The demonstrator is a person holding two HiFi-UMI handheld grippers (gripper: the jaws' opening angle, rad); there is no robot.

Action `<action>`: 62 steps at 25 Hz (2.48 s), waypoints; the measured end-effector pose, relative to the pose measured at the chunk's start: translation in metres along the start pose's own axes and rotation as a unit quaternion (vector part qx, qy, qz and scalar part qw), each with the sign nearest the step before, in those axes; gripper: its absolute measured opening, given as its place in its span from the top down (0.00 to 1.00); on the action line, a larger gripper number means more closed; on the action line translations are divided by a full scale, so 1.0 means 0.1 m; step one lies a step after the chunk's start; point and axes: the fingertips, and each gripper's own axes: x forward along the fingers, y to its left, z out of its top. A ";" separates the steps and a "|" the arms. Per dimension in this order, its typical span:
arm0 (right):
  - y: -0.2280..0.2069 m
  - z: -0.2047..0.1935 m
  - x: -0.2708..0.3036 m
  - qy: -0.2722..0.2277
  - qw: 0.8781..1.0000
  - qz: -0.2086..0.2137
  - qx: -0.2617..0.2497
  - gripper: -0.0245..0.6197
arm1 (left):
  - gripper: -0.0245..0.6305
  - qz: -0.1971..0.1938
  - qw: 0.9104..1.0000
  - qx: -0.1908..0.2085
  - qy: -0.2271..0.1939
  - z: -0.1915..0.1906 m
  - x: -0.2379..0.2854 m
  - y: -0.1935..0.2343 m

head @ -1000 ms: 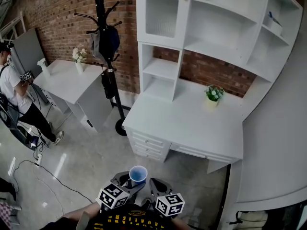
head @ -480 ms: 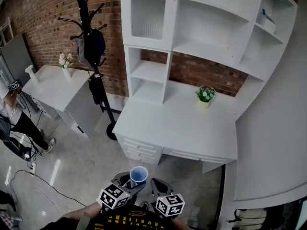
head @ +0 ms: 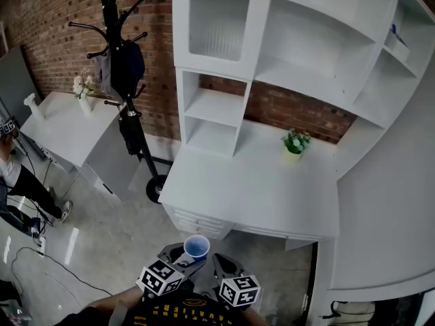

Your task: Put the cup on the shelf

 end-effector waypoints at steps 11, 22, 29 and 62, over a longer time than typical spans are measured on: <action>-0.01 0.34 0.74 0.039 0.998 -0.032 -0.023 0.95 | 0.57 -0.028 0.999 -0.031 -0.021 0.25 0.11 0.82; -0.12 0.51 1.17 0.065 0.996 -0.010 -0.053 0.95 | 0.57 -0.023 0.998 -0.058 -0.023 0.40 0.40 1.24; -0.43 0.97 1.38 0.040 0.996 0.049 -0.066 0.95 | 0.57 0.032 0.997 -0.067 -0.038 0.75 0.67 1.43; -0.83 1.79 1.63 -0.006 0.962 0.211 -0.175 0.75 | 0.57 0.093 0.993 -0.035 -0.055 1.62 1.46 1.44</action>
